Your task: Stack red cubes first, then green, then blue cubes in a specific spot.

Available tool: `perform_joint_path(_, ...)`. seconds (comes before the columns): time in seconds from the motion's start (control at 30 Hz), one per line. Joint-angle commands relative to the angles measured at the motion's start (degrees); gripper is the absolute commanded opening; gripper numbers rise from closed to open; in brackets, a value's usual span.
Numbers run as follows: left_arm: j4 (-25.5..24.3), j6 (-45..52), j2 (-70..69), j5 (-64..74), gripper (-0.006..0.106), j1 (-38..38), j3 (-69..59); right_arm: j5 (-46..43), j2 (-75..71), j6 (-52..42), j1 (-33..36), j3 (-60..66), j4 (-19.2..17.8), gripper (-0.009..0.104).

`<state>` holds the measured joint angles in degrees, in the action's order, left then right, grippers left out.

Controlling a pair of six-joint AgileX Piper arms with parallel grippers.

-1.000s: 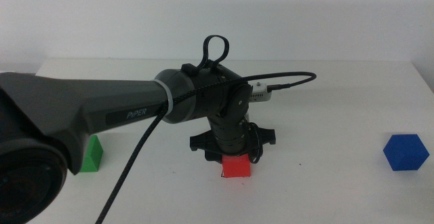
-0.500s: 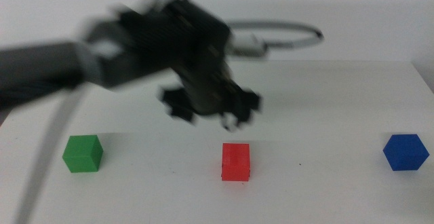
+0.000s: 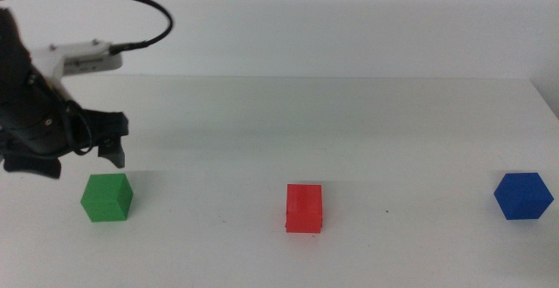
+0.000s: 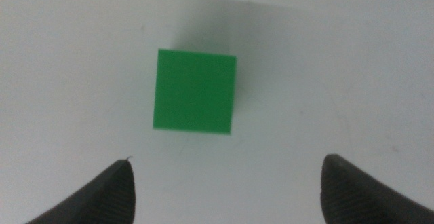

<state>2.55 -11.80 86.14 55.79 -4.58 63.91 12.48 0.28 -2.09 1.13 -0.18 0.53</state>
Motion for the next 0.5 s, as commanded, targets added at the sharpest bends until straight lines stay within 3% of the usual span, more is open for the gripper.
perform_joint_path(0.0,5.99,5.97,2.92,-2.75,0.094,3.41,-0.41,-0.45,-0.28,-0.25,-0.53,0.18,-0.53,0.093)
perform_joint_path(0.2,4.41,7.45,10.49,-8.29,0.094,4.63,-0.41,-0.45,-0.28,-0.25,-0.53,0.18,-0.53,0.093)
perform_joint_path(0.47,5.97,10.44,16.92,-14.71,0.093,4.58,-0.41,-0.45,-0.28,-0.25,-0.53,0.18,-0.53,0.093)
